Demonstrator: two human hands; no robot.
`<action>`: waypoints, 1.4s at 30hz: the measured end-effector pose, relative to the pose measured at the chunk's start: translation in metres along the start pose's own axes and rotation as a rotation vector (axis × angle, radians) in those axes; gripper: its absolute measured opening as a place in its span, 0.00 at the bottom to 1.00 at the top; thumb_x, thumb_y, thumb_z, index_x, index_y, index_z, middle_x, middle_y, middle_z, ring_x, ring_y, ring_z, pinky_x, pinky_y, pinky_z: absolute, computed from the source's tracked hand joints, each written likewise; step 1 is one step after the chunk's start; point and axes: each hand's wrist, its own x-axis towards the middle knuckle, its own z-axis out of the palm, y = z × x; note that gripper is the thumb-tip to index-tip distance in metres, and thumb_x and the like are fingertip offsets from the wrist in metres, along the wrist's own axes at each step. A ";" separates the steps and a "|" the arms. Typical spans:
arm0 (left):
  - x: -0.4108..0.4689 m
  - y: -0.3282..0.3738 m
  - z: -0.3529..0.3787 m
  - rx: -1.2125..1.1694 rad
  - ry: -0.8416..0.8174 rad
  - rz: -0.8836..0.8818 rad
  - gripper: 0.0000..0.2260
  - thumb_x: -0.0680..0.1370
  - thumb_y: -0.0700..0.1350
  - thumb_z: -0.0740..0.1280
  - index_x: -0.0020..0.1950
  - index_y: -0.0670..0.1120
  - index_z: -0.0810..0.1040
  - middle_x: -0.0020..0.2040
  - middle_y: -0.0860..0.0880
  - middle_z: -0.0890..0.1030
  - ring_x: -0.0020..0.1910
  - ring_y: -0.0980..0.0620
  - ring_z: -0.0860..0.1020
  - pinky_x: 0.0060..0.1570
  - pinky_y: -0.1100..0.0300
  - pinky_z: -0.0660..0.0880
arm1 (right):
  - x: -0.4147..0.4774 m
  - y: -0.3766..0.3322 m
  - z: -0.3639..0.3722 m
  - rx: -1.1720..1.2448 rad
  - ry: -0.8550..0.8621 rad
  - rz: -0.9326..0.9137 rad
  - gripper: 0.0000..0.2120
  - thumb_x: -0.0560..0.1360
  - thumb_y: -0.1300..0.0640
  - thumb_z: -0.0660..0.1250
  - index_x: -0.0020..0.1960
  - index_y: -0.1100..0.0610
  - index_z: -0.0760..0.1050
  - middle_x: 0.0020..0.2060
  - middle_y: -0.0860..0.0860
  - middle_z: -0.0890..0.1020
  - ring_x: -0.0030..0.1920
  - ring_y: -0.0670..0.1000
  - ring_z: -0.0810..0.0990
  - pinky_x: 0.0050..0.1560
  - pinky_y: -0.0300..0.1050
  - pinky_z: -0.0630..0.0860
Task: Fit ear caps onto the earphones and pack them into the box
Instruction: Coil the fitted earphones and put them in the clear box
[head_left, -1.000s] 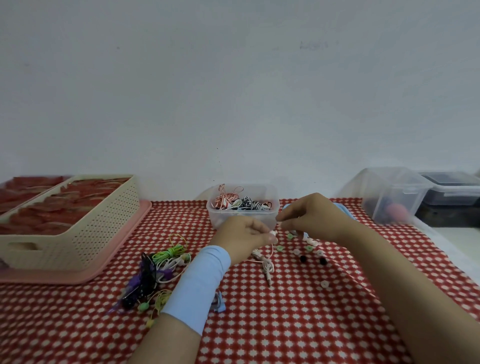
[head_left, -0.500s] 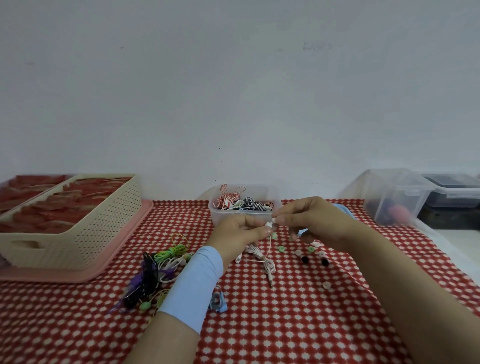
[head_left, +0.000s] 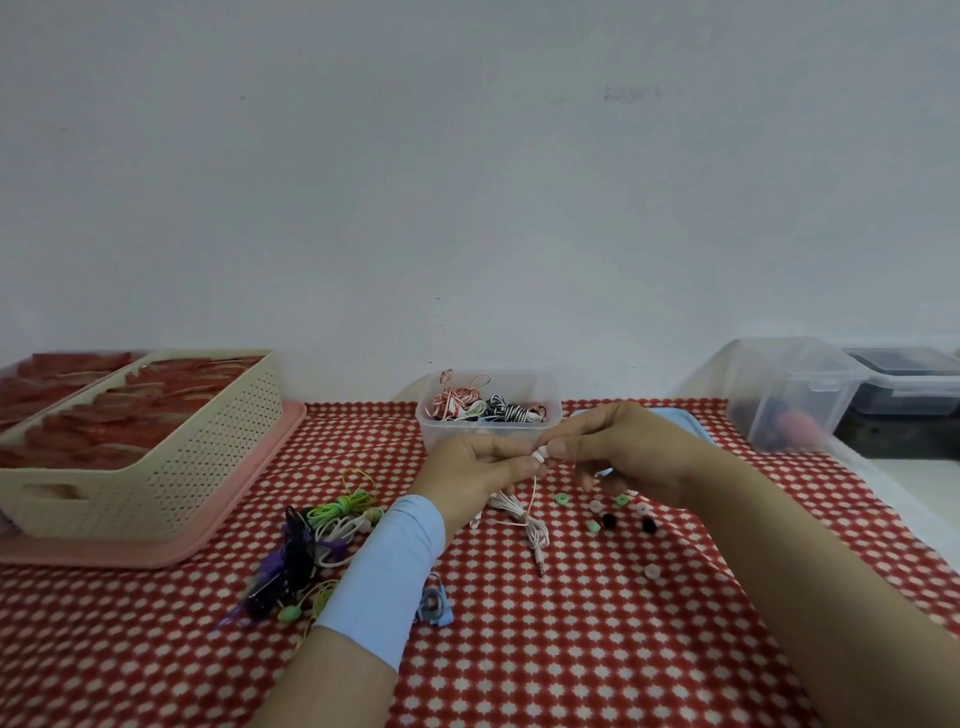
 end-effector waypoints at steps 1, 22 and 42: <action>0.000 0.000 0.000 -0.002 -0.003 0.002 0.08 0.72 0.43 0.76 0.50 0.48 0.86 0.45 0.52 0.87 0.45 0.58 0.83 0.51 0.63 0.77 | 0.000 0.000 -0.001 0.016 -0.017 0.007 0.08 0.76 0.61 0.72 0.54 0.60 0.86 0.39 0.52 0.85 0.30 0.47 0.75 0.25 0.37 0.65; -0.005 0.005 -0.001 -0.068 -0.030 0.054 0.04 0.74 0.41 0.74 0.46 0.49 0.85 0.41 0.49 0.87 0.39 0.53 0.77 0.40 0.63 0.74 | 0.001 -0.002 0.002 0.186 -0.073 0.110 0.07 0.74 0.63 0.72 0.50 0.59 0.86 0.36 0.53 0.85 0.28 0.46 0.78 0.20 0.33 0.63; -0.005 0.006 -0.006 -0.048 -0.076 0.095 0.05 0.73 0.38 0.74 0.46 0.47 0.85 0.43 0.47 0.87 0.46 0.54 0.85 0.53 0.61 0.78 | -0.001 -0.007 0.005 0.150 -0.069 0.121 0.06 0.75 0.64 0.71 0.47 0.58 0.87 0.34 0.53 0.84 0.26 0.46 0.77 0.20 0.33 0.61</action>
